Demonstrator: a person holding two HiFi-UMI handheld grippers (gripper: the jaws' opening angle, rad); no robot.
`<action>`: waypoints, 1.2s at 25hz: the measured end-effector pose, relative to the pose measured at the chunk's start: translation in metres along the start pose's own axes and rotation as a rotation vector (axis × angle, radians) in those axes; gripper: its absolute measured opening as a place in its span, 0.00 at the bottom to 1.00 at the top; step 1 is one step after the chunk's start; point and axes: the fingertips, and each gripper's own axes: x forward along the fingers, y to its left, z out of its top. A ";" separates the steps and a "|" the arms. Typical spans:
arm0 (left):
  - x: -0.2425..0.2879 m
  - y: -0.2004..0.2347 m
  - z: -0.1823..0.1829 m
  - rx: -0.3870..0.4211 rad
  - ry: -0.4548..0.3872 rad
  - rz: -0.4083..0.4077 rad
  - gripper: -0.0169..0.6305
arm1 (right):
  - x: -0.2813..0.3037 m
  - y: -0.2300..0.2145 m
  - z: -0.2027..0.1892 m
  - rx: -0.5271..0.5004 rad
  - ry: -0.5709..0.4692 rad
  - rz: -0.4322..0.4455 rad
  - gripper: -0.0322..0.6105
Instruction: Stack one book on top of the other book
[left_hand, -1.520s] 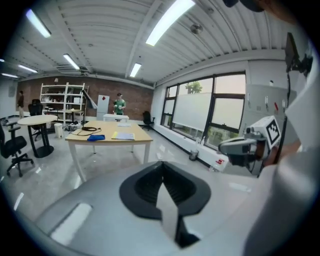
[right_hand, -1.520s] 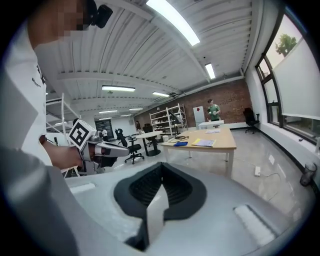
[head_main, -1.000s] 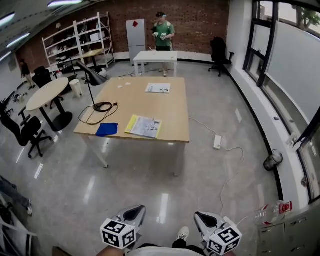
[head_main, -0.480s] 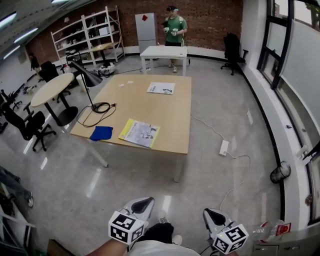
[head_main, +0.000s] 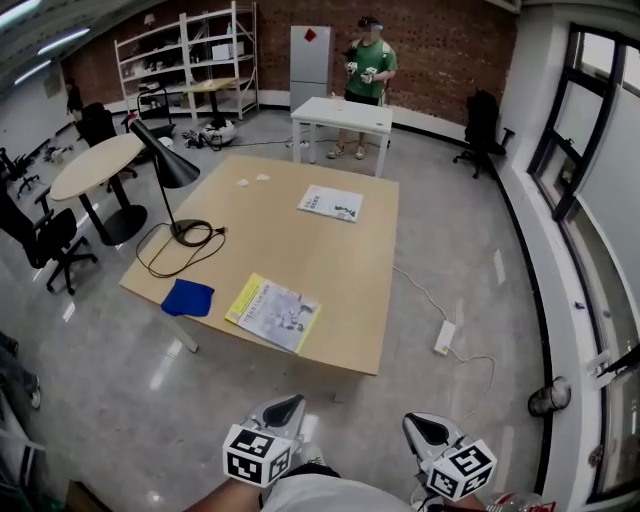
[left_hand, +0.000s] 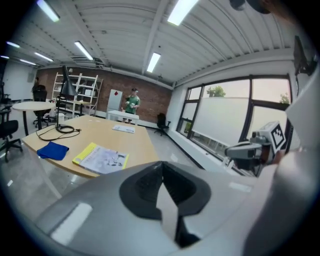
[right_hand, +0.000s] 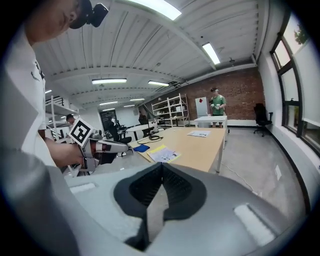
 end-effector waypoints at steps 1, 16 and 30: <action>0.007 0.011 0.008 -0.004 -0.010 0.010 0.04 | 0.013 -0.006 0.008 -0.009 0.008 0.010 0.05; 0.022 0.139 0.006 -0.180 0.019 0.376 0.04 | 0.193 -0.037 0.047 -0.195 0.177 0.284 0.05; 0.094 0.162 -0.063 -0.703 -0.025 0.716 0.14 | 0.382 -0.078 0.006 -0.289 0.437 0.614 0.23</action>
